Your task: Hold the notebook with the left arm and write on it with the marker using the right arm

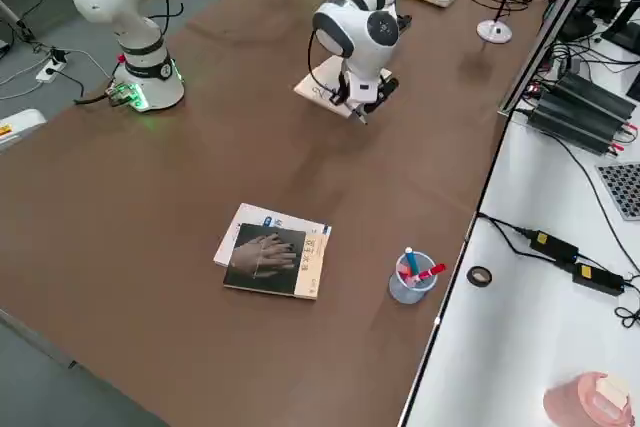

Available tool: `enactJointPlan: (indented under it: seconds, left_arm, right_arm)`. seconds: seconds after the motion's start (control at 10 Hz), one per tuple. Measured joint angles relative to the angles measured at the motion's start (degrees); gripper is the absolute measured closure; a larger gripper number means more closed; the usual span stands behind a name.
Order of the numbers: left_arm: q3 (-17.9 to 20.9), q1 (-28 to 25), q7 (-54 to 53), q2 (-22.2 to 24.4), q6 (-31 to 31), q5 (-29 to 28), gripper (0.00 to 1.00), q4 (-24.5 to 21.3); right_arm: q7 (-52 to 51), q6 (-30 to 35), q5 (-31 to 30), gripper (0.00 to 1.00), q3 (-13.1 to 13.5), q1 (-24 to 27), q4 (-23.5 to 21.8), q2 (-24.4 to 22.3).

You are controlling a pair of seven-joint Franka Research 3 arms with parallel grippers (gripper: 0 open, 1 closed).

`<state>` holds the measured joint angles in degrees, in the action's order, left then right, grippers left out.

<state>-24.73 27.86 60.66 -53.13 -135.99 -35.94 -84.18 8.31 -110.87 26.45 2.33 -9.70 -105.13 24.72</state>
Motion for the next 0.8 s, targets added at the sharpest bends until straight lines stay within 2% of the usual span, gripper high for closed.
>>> enactJointPlan:
  seconds: [0.5, 0.8]
  left_arm:
    - [0.0, 0.0, 0.0, 0.0, 0.0, 0.0, 0.0, 0.0]
    - [0.0, 0.0, 0.0, 0.0, 0.0, 0.0, 0.0, 0.0]
  right_arm:
    - [3.21, 7.72, 19.65, 0.83, 0.4, -0.2, -1.07, -0.31]
    - [3.95, 8.1, 26.83, 0.83, 0.39, -0.23, -4.37, -0.2]
